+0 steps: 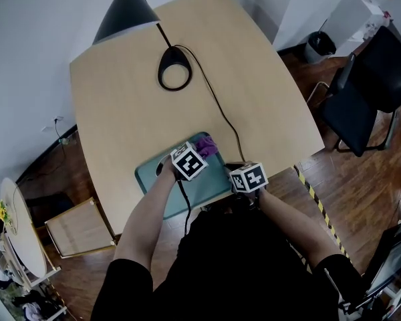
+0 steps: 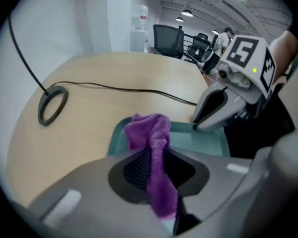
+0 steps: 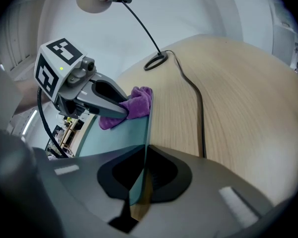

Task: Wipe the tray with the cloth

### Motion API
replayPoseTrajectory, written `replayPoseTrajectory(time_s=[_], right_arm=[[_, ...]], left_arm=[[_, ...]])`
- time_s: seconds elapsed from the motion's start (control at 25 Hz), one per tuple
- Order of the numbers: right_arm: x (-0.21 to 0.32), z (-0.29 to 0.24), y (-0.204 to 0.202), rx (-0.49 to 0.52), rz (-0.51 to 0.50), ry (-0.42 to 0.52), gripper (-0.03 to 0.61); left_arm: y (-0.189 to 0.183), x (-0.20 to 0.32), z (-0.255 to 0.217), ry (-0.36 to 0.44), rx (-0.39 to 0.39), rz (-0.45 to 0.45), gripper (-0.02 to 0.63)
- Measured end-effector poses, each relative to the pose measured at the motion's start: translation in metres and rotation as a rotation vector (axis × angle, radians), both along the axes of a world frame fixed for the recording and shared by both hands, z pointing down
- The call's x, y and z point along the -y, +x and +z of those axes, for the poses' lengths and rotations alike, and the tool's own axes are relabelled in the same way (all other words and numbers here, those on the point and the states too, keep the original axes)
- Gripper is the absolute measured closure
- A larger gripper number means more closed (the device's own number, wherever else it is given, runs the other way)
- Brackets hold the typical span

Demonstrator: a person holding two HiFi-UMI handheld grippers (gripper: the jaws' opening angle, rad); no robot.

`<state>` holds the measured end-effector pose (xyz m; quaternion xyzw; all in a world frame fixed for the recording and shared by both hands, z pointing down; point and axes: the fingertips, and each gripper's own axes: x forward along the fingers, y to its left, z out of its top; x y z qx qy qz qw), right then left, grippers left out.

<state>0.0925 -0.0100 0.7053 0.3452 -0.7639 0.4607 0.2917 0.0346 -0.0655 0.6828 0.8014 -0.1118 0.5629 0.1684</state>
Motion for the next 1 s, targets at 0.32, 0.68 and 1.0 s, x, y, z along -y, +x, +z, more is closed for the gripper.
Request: replayPoseTrajectory(time_s=[0.32,0.68,1.0], right_arm=[[-0.001,0.001,0.002,-0.003,0.011,-0.002,0.555],[0.001,0.006,0.006,-0.021,-0.003,0.001,0.555],[0.004,0.004,0.006,-0.025,0.010,0.015,0.555]], left_arm=[[0.012,-0.086,-0.005,-0.118,-0.076,0.042,0.520],[0.022,-0.150,0.000,-0.110,-0.086,0.198,0.520],[-0.033,-0.024,-0.023,0.046,-0.055,-0.014,0.520]])
